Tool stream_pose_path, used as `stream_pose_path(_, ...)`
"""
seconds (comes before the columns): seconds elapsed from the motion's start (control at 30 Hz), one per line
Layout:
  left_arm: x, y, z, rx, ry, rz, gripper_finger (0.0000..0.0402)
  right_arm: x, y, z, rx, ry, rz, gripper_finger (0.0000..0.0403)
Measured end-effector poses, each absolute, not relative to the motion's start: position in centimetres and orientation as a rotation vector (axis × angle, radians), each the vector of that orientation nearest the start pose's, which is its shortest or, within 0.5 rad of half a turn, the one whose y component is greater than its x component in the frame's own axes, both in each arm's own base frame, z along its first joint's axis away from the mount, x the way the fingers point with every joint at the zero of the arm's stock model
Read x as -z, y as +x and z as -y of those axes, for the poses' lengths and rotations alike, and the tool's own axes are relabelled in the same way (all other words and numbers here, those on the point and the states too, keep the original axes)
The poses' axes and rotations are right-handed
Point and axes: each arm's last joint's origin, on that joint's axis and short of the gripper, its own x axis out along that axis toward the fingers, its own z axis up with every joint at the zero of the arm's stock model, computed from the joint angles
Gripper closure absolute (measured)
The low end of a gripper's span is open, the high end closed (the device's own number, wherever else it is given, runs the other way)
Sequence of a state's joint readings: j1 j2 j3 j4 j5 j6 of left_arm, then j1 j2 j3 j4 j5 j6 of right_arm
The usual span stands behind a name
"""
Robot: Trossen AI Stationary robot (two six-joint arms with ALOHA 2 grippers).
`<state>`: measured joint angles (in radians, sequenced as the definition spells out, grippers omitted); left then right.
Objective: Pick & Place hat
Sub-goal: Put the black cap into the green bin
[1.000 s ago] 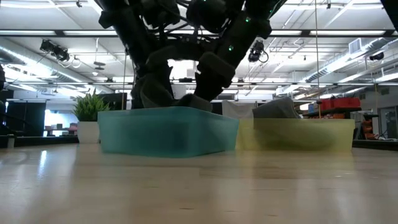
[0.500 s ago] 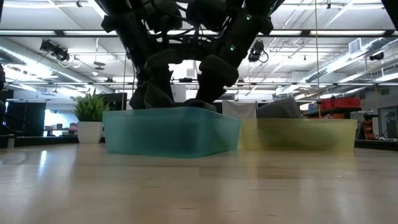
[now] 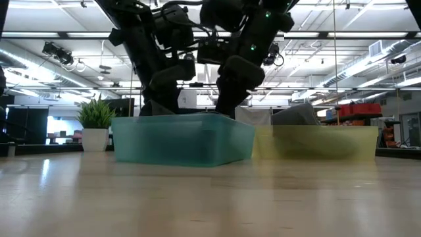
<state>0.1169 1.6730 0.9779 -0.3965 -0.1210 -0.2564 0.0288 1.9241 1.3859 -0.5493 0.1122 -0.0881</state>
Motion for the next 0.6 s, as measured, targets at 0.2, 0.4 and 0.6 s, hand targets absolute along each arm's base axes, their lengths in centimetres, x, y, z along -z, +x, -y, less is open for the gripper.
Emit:
stream_pose_path(0.2,-17.6,31.2,-4.1,-0.331,-0.185,-1.060,0.0360,-22.1,38.1,-1.2,0.043,-0.182,-1.079,0.0403)
stream_pose_path(0.4,-19.3,30.2,-4.0,-0.309,-0.141,-1.037,0.0303,-26.4,35.4,-0.9,0.149,-0.247,-1.036,0.0401)
stream_pose_path(0.6,-21.9,28.6,-3.6,-0.284,-0.111,-1.005,0.0241,-31.5,32.0,-0.6,0.183,-0.243,-0.907,0.0402)
